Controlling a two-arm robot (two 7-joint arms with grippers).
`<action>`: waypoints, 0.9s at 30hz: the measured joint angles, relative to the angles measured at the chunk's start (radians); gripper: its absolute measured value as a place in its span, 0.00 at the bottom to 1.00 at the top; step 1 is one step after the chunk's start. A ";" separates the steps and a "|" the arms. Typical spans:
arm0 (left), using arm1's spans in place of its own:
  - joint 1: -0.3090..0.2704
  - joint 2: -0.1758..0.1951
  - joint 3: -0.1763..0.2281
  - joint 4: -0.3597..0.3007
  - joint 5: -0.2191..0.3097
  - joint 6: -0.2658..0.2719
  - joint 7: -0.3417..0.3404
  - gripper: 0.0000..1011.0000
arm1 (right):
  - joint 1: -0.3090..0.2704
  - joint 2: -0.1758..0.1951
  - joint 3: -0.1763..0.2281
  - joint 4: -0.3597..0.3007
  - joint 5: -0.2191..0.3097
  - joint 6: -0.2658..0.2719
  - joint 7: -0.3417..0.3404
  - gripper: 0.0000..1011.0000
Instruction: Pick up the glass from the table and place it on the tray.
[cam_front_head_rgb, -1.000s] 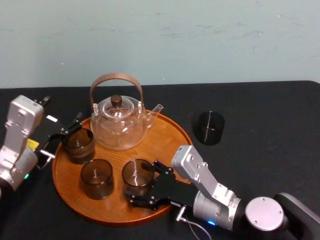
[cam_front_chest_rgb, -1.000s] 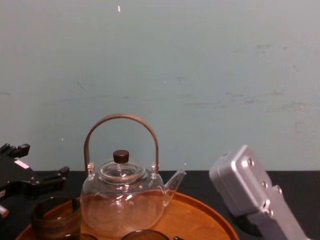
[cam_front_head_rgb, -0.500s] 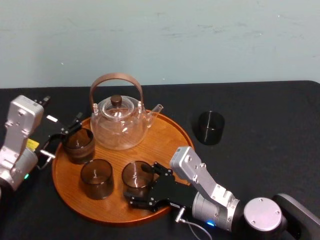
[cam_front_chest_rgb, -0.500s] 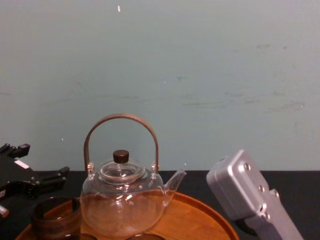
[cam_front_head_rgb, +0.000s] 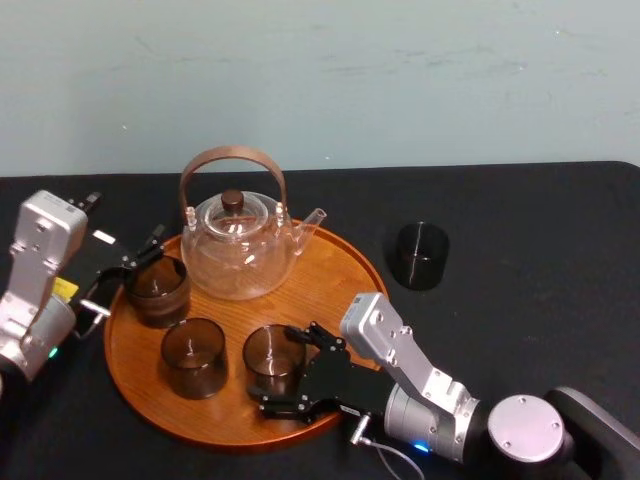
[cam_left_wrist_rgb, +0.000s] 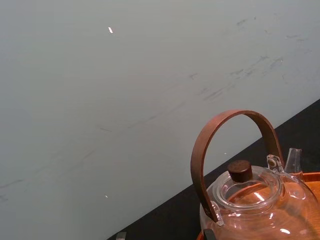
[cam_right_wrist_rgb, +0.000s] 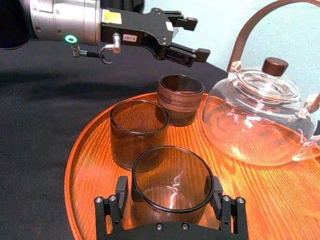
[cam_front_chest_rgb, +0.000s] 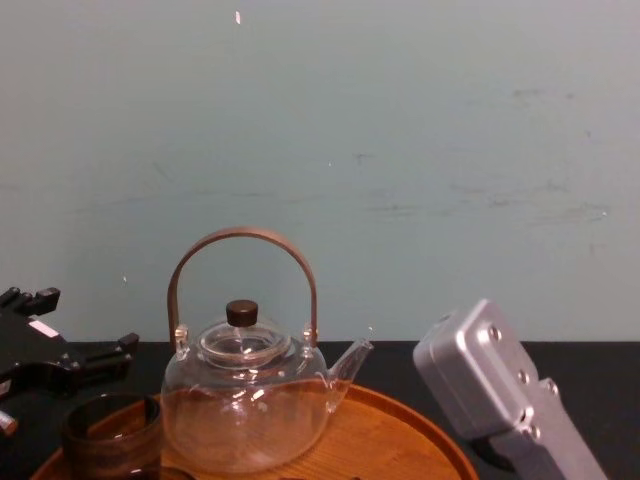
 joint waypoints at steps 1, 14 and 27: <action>0.000 0.000 0.000 0.000 0.000 0.000 0.000 0.99 | 0.000 0.000 0.000 0.000 0.000 0.000 0.000 0.99; 0.000 0.000 0.000 0.000 0.000 0.000 0.000 0.99 | -0.032 0.035 0.027 -0.081 0.013 -0.048 -0.011 0.99; 0.000 0.000 0.000 0.000 0.000 0.000 0.000 0.99 | -0.115 0.092 0.089 -0.214 0.000 -0.131 -0.052 0.99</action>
